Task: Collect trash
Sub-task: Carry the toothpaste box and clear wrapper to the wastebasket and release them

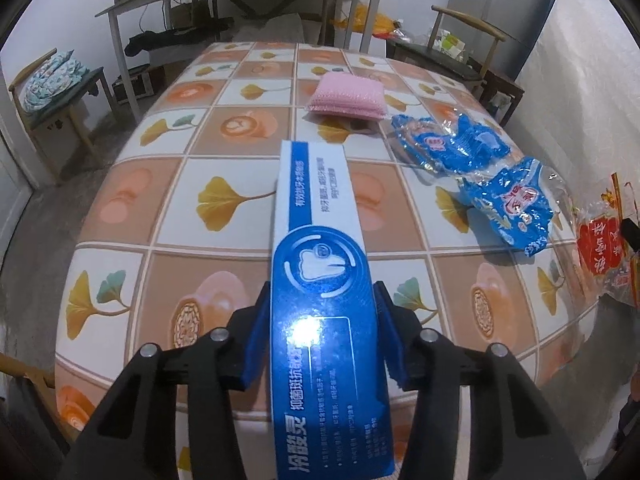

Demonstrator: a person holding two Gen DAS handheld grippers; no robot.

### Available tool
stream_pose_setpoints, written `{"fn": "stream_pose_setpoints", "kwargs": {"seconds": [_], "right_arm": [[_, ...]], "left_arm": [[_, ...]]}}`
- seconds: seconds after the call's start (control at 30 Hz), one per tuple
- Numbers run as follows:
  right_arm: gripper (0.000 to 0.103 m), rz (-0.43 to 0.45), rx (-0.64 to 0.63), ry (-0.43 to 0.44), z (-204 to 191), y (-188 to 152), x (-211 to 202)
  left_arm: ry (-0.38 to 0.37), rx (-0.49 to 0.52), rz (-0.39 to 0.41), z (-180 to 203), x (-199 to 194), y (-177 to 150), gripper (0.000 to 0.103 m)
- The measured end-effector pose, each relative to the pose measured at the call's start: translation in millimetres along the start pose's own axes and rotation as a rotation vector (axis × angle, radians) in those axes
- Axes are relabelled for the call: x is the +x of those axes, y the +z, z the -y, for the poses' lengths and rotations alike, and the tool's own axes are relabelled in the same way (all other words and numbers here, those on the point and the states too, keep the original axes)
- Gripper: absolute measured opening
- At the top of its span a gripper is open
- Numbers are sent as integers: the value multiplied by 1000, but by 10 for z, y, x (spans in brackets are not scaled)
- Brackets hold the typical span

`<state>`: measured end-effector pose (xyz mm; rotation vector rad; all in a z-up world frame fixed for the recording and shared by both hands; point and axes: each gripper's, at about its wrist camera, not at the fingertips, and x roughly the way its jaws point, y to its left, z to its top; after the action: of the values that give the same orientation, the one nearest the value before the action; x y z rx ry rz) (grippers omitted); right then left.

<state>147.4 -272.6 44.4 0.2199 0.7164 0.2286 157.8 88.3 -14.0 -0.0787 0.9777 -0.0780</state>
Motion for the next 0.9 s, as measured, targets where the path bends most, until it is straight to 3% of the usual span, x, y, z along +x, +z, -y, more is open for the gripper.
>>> {"fn": "stream_pose_setpoints", "kwargs": {"seconds": [0.27, 0.53, 0.7, 0.9], "right_arm": [[7, 30, 42, 23, 97, 1, -174], [7, 89, 88, -12, 308, -42, -514], [7, 164, 142, -101, 642, -46, -923], [7, 267, 252, -274, 1229, -193, -1549]], "left_arm": [[-21, 13, 37, 106, -203, -30, 46], [-83, 32, 78, 315, -456, 4, 45], [-168, 99, 123, 670, -669, 75, 45], [-330, 262, 132, 1502, -754, 211, 45]]}}
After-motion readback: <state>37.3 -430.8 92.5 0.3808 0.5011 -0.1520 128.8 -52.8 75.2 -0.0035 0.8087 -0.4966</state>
